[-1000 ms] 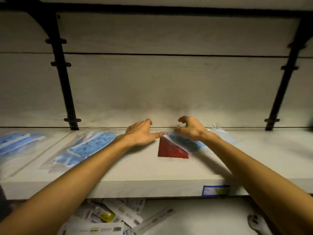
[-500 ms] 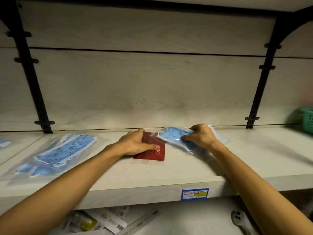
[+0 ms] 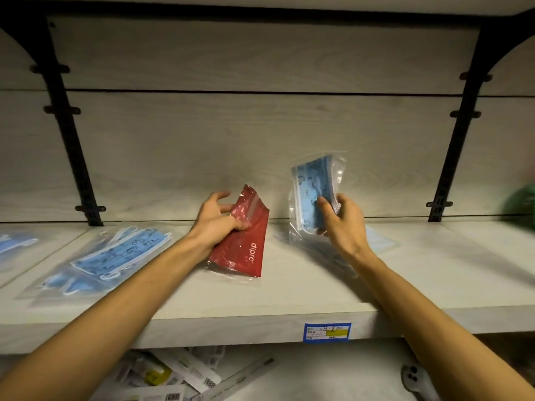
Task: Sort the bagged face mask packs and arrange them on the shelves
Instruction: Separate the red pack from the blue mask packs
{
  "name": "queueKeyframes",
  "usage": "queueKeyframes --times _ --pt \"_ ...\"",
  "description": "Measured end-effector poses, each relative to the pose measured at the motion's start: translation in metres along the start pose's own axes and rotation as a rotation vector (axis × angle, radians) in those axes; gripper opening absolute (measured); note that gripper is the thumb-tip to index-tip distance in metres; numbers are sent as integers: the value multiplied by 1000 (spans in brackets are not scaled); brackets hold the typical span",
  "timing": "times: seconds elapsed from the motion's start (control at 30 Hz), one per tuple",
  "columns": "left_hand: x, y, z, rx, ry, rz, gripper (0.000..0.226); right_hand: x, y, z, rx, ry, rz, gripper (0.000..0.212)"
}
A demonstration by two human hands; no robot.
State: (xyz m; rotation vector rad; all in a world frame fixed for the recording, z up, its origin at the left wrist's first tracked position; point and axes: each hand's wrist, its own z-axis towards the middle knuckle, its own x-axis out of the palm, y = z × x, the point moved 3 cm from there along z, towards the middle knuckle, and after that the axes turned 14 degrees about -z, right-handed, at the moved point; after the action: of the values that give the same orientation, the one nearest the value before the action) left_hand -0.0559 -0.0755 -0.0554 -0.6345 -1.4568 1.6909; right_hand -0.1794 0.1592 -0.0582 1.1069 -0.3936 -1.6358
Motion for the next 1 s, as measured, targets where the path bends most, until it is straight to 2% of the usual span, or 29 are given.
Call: queueKeyframes --times 0.1,0.2,0.3,0.43,0.53,0.7,0.8,0.9,1.0 --pt "-18 -9 -12 20 -153 -202 63 3 9 -1 -15 32 141 19" --pt "-41 -19 -31 153 -278 -115 42 13 27 -4 49 76 386 21" --pt "-66 -33 -55 253 -315 -141 27 34 56 -21 98 139 527 26" --pt "-101 -57 -99 405 -337 -206 18 64 105 -70 20 215 658 24" --pt "-133 -68 -146 508 -318 -81 14 84 144 -115 -73 253 692 24" --pt "-215 -91 -231 639 -299 110 12 126 205 -195 -107 224 713 28" --pt "-282 -89 -278 618 -317 194 12 163 243 -257 -120 258 682 34" --pt "-358 -85 -315 535 -359 243 16 207 288 -309 -108 383 697 34" --pt "-432 -87 -340 401 -470 179 22 252 328 -348 -11 517 698 30"
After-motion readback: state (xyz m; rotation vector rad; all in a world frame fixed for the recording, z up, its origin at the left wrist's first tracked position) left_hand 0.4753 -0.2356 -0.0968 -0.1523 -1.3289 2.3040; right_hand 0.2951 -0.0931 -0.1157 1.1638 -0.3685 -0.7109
